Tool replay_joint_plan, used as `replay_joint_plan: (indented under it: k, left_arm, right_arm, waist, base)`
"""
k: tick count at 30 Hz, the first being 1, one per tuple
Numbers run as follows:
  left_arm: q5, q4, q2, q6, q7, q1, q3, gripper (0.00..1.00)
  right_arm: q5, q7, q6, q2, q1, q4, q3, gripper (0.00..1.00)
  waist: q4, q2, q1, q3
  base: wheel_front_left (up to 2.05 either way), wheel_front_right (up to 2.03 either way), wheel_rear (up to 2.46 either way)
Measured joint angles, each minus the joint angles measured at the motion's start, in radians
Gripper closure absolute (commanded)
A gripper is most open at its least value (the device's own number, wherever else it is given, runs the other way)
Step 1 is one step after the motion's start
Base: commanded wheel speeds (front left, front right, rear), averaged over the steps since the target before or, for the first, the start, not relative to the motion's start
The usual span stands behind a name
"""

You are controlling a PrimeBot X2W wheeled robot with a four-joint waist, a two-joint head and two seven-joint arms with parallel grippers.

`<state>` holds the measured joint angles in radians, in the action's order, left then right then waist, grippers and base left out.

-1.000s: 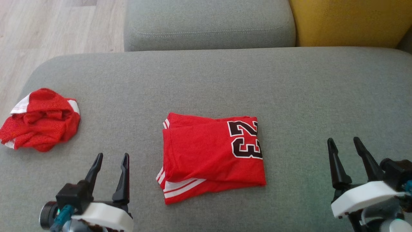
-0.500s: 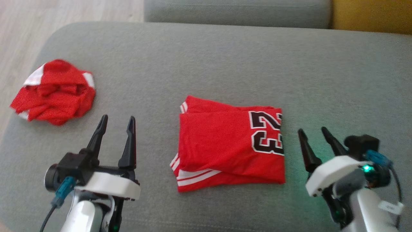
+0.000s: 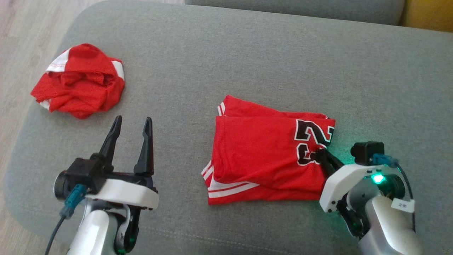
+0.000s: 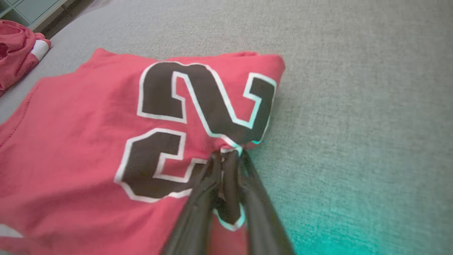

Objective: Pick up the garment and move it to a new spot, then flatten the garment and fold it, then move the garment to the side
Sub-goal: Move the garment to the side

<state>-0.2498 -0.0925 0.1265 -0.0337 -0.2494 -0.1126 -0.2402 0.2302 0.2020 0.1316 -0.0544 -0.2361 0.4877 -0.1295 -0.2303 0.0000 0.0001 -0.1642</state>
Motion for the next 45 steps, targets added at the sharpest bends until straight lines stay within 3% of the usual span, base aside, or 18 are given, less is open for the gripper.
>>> replay_joint_plan:
  k: [7, 13, 26, 37, 45]
  left_arm:
    - [0.011, 0.01, -0.003, 0.007, 0.0, 0.0, 0.016, 0.0]
    - [0.019, 0.035, -0.003, 0.009, 0.0, 0.003, 0.029, 0.0]
    - [0.035, 0.063, -0.003, 0.034, 0.0, -0.037, 0.029, 0.0]
    - [0.055, 0.07, -0.004, 0.062, 0.0, -0.137, 0.017, 0.0]
    - [0.055, 0.069, -0.004, 0.087, -0.007, -0.183, 0.017, 0.0]
  right_arm:
    - [-0.035, -0.019, 0.0, -0.002, -0.002, -0.007, -0.034, 1.0]
    - [-0.075, -0.018, 0.0, -0.04, -0.012, -0.045, -0.048, 1.0]
    - [-0.105, 0.02, 0.0, -0.233, -0.174, -0.069, 0.124, 1.0]
    - [-0.145, 0.054, 0.0, -0.326, -0.374, 0.01, 0.283, 1.0]
    - [-0.216, 0.062, 0.0, -0.318, -0.437, 0.088, 0.351, 1.0]
  waist:
    - [0.046, 0.0, 0.0, 0.002]
    - [0.133, 0.0, 0.0, 0.003]
    - [0.334, 0.0, 0.0, -0.063]
    - [0.364, 0.0, 0.0001, -0.188]
    - [0.361, 0.0, 0.0, -0.258]
  base:
    - [0.0, 0.0, 0.0]
    - [0.0, 0.0, 0.0]
    - [0.0, 0.0, 0.0]
    - [0.0, 0.0, 0.0]
    - [0.0, 0.0, 0.0]
